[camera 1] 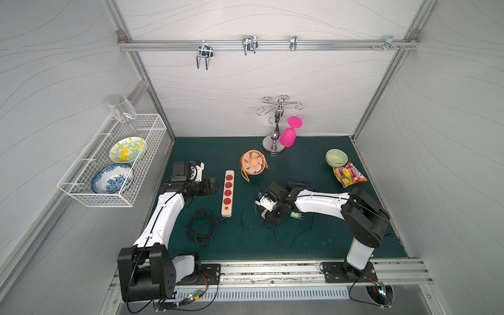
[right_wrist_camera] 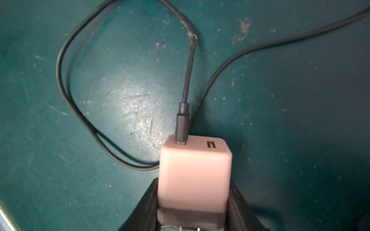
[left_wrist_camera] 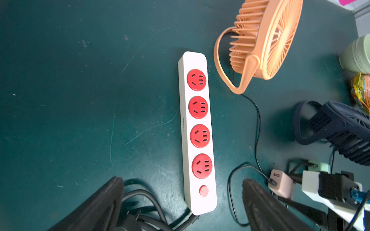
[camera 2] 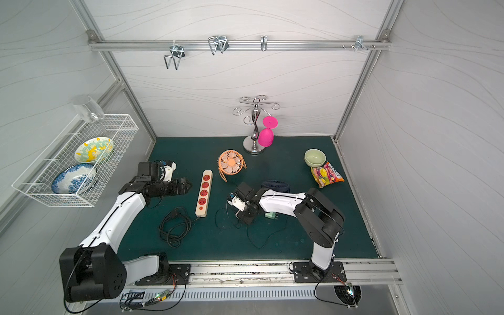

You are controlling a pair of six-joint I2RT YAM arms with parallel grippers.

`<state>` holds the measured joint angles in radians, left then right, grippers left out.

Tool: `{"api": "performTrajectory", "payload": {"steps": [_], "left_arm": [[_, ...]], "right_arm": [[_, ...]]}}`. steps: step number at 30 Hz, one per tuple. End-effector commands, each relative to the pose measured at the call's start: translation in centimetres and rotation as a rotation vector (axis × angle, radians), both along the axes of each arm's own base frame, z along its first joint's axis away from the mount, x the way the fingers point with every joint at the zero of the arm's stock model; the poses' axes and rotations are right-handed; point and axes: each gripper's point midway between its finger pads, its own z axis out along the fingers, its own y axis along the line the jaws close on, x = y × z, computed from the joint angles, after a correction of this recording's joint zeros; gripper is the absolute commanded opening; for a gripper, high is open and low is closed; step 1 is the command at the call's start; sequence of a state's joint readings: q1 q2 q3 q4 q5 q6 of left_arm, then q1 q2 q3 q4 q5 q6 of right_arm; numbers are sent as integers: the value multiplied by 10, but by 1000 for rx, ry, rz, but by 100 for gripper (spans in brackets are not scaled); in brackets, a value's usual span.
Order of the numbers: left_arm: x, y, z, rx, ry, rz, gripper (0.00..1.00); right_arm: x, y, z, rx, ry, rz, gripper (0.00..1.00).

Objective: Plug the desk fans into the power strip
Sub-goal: Pick up the plug from the center of the board.

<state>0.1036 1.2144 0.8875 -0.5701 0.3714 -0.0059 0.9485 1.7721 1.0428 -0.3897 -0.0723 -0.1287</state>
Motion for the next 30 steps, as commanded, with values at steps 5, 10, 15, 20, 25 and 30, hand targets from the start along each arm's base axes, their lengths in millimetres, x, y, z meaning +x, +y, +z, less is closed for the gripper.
{"api": "performTrajectory", "payload": {"steps": [5, 10, 15, 20, 25, 30], "left_arm": [[15, -12, 52, 10, -107, -152, 97], [24, -18, 73, 59, -130, -307, 97], [7, -42, 85, -20, -160, -478, 95], [-27, -76, 97, -50, -257, -729, 95], [-74, -110, 105, -7, -345, -1033, 97], [-106, -134, 118, -58, -387, -1213, 97]], "right_arm": [[-8, -6, 42, 73, -59, 95, 19], [-10, -5, 69, 123, -64, 135, 19], [-15, -3, 89, 158, -70, 199, 19], [-6, 0, 104, 197, -134, 259, 18], [-2, 17, 133, 341, -164, 307, 17], [-1, 28, 147, 410, -199, 354, 17]]}}
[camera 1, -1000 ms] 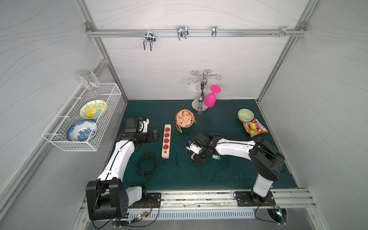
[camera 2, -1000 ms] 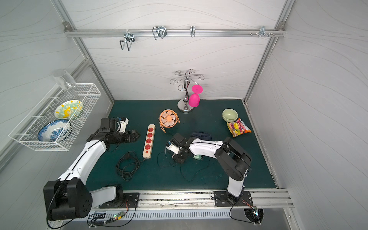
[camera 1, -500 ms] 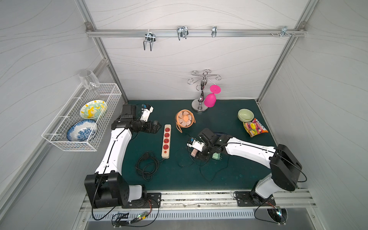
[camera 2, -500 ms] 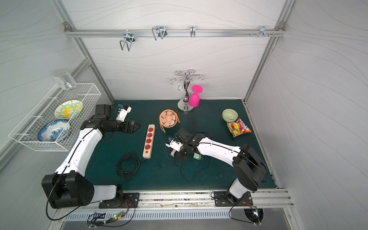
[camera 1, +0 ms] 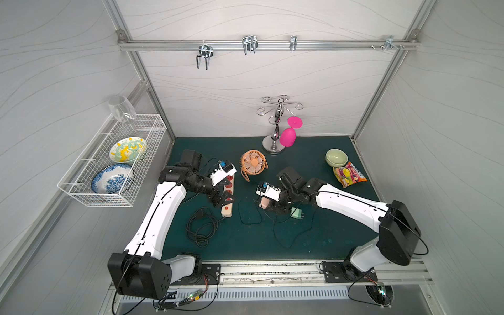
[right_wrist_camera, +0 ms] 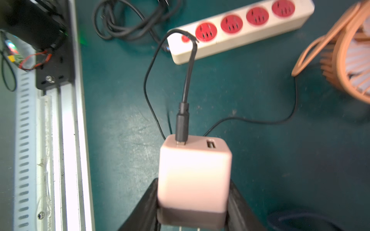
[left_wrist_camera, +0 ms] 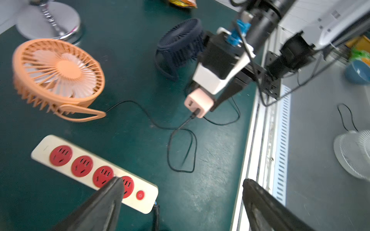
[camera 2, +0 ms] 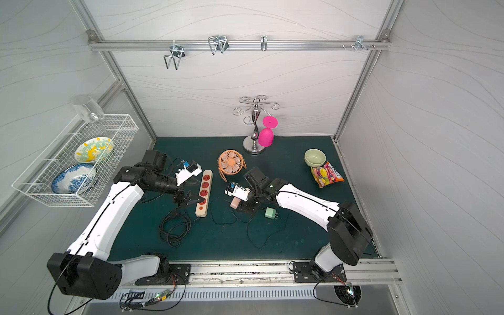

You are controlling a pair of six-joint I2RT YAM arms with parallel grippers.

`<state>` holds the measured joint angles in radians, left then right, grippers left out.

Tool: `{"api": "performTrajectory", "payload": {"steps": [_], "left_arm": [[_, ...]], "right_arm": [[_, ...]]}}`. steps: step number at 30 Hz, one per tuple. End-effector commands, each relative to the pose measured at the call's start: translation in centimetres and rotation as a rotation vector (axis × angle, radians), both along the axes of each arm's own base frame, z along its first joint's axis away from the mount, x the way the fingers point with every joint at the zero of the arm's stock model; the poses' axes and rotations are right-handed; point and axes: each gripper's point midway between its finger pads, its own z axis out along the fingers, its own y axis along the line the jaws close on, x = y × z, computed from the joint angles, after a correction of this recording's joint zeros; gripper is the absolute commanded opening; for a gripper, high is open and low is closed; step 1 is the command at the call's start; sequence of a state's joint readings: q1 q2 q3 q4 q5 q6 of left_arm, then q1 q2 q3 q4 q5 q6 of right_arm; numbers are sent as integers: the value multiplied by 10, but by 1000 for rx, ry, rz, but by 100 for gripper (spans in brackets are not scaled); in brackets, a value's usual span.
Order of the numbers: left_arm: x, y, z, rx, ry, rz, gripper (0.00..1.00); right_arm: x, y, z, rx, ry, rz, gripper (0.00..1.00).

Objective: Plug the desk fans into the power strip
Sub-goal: Pick up the plug from the center of the board.

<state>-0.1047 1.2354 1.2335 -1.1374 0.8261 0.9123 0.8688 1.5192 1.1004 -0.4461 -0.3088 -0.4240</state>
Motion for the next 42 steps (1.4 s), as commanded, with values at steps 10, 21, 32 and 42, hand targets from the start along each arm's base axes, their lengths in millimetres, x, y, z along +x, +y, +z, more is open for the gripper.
{"api": "performTrajectory", "payload": {"steps": [10, 21, 32, 42], "left_arm": [[-29, -48, 13, 6, -147, -286, 100], [-24, -68, 19, 6, -196, -341, 96], [-13, -74, 0, 131, -262, -366, 78], [-7, -83, 10, 116, -296, -370, 56]], "right_arm": [[-13, 31, 57, 271, -151, 259, 7], [-20, 36, 78, 457, -154, 345, 0], [-19, 37, 89, 485, -170, 338, 0], [-19, 41, 95, 521, -162, 349, 0]]}}
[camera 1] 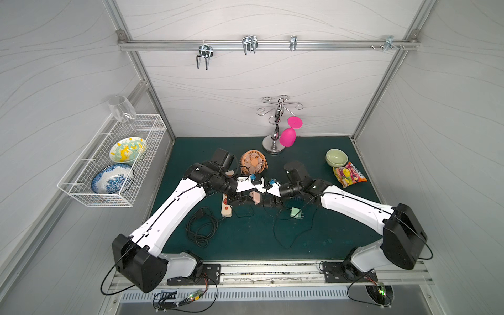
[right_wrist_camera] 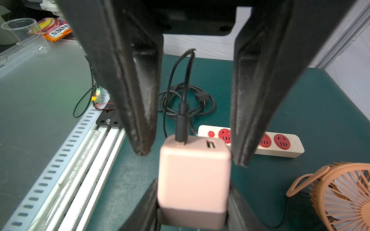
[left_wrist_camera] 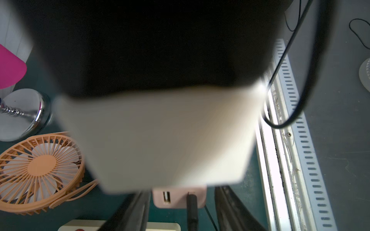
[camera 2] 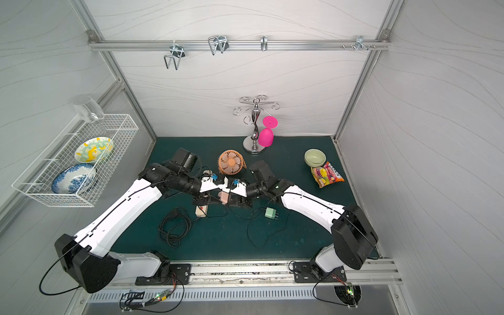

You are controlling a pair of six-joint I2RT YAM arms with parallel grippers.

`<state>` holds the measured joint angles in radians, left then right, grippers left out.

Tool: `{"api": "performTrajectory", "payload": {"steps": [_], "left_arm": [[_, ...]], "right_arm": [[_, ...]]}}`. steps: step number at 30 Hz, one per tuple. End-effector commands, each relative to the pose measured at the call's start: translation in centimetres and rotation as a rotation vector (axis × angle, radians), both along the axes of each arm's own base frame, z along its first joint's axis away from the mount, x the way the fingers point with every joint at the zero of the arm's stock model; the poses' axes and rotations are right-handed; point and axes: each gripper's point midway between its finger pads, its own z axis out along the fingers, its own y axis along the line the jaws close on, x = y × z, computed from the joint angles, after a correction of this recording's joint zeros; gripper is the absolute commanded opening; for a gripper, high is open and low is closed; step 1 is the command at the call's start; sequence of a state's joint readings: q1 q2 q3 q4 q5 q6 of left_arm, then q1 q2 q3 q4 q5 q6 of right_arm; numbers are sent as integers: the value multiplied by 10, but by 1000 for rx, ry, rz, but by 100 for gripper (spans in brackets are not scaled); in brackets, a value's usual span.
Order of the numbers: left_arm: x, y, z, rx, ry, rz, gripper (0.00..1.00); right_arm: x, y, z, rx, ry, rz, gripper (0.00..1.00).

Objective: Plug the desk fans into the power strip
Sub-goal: Pick up the plug from the center of the board.

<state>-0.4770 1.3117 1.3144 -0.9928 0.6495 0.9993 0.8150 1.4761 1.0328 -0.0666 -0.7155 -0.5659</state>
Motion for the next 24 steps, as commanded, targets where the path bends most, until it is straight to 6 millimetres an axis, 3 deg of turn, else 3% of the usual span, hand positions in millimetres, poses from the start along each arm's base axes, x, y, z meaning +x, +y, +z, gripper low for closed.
{"api": "performTrajectory", "payload": {"steps": [1, 2, 8, 24], "left_arm": [[6, -5, 8, -7, -49, -16, 61], [8, -4, 7, -1, -56, -11, 65], [1, -2, 9, 2, -63, -38, 71], [7, -9, 22, -41, -46, -11, 59]], "right_arm": [[-4, 4, 22, 75, -21, 27, 0], [-4, 5, 24, 79, -21, 27, 0], [3, -3, 28, 152, 13, -12, 0], [2, -3, 40, 222, 40, 30, 0]]}}
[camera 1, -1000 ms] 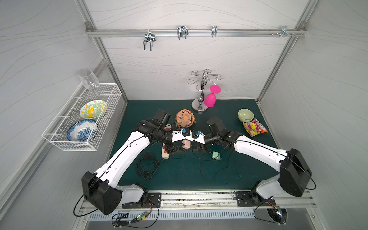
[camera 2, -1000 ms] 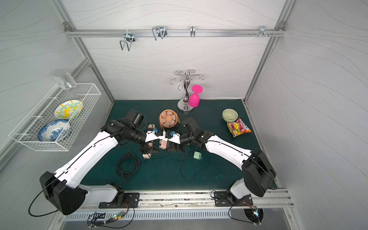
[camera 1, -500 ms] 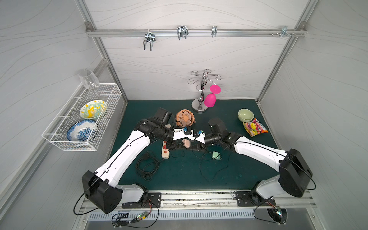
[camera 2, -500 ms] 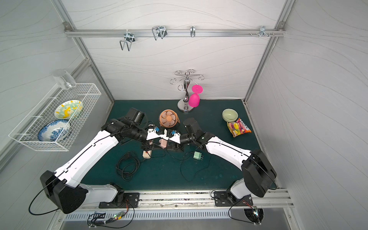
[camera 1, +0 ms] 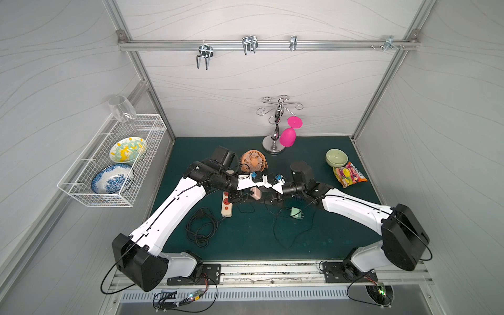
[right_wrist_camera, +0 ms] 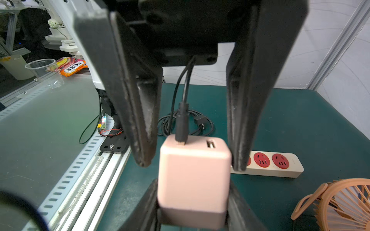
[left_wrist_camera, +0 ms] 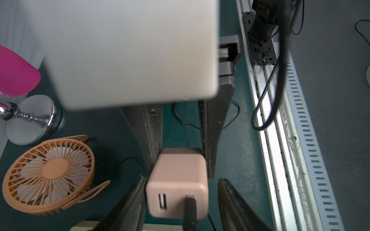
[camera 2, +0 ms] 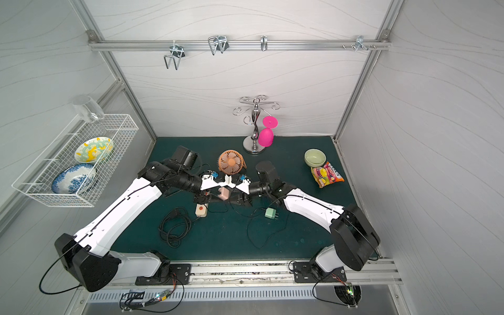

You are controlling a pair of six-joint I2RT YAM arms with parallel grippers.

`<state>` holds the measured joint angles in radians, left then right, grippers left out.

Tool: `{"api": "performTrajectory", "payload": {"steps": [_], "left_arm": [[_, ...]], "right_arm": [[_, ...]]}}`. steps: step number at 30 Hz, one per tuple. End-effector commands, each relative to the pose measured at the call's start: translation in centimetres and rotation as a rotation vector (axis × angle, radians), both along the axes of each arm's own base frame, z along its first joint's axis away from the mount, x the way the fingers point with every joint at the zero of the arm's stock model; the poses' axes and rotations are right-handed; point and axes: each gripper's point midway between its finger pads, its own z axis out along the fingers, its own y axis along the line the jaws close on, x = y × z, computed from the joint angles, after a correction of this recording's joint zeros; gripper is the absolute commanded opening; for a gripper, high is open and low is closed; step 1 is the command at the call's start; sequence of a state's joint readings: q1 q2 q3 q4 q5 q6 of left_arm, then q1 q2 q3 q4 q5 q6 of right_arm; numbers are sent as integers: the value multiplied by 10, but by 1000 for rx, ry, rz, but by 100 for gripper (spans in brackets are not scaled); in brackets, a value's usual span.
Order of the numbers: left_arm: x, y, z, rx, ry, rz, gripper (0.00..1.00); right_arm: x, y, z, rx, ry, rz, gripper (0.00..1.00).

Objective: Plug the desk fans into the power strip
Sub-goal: Pick up the plug from the center of the board, then insert the plug into the socket.

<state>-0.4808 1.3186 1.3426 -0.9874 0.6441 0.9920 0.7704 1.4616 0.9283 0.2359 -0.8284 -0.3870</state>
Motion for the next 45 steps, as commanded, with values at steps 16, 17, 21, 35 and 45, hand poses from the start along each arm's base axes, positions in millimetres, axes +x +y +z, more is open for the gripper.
{"api": "performTrajectory", "payload": {"steps": [16, 17, 21, 35, 45], "left_arm": [[11, 2, 13, 10, -52, 25, 0], [12, 4, 12, 15, -52, 31, 0], [16, 14, 9, 53, -58, 56, 0], [43, 66, -9, 175, -109, 92, 0], [98, 87, -21, 230, -150, 188, 0]], "right_arm": [[4, -1, 13, 27, -22, -37, 49], [5, -3, 11, 18, -23, -52, 56], [5, -15, 7, -29, -28, -104, 99], [27, -106, 4, -166, 1, -453, 99], [65, -174, -17, -227, 248, -828, 99]]}}
